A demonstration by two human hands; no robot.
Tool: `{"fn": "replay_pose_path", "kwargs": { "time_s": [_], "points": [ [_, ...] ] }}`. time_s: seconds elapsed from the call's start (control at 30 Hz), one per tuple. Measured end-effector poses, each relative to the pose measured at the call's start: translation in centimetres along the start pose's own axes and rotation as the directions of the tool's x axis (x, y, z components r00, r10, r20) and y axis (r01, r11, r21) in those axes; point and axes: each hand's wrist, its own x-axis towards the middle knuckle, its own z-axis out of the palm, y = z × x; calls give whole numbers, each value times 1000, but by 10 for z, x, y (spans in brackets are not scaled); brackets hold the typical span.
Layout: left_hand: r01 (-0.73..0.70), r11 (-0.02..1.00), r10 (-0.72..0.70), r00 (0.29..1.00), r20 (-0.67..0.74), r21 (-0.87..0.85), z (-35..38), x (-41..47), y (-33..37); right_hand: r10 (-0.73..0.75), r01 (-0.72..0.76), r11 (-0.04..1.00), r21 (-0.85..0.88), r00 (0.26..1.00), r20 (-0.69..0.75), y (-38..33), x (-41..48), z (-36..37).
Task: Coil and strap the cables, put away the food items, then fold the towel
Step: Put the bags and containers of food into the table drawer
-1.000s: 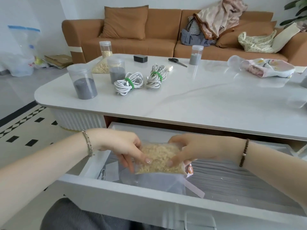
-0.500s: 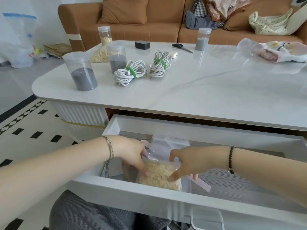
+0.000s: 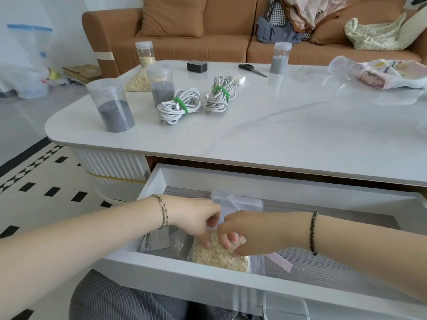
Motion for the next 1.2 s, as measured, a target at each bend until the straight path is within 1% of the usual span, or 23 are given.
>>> {"fn": "replay_pose_path", "kwargs": {
  "time_s": [0.13,0.23,0.3,0.37,0.4,0.5,0.57,0.63,0.77,0.87,0.97,1.03,1.1,1.2],
  "points": [
    [6,999,-2,996,85,-48,2,2,0,-16,16,1000,-14,1000,5,-3,1,3],
    [6,998,-2,997,78,-60,2,1,-1,-1,1,1000,-5,1000,-9,-3,-3,2],
    [-8,999,10,998,62,-31,0,-1,0,11,-11,1000,-8,1000,7,-5,-7,-1],
    [-31,999,31,1000,-5,-16,-9,-7,1,9,-9,999,-41,1000,11,-5,-13,-8],
    [-42,999,40,998,-57,-34,-16,-10,2,5,-6,998,-57,1000,-11,-6,-17,-14],
    [-113,978,62,959,-276,-173,-45,-25,3,-14,7,999,-40,984,-178,-6,-25,-42],
    [-190,940,64,914,-400,-284,-64,-36,7,-21,23,1000,3,950,-310,-6,-28,-63],
    [-266,903,70,867,-493,-339,-78,-44,14,-40,56,998,26,904,-426,-5,-33,-83],
    [-353,889,69,731,-679,-290,-100,-50,31,-32,72,996,49,827,-562,-1,-48,-109],
    [-334,918,76,673,-735,-211,-115,-42,47,-2,54,996,66,787,-617,8,-65,-118],
    [-251,962,84,648,-757,-108,-127,-22,63,71,-22,996,83,754,-653,25,-85,-122],
    [-201,976,68,644,-762,-84,-129,-11,64,120,-82,993,88,751,-649,36,-88,-122],
    [-180,982,71,640,-765,-59,-138,6,78,187,-160,982,101,725,-663,54,-102,-124],
    [-171,984,84,645,-760,-37,-150,31,101,292,-263,953,154,647,-704,85,-126,-126]
  ]
}}
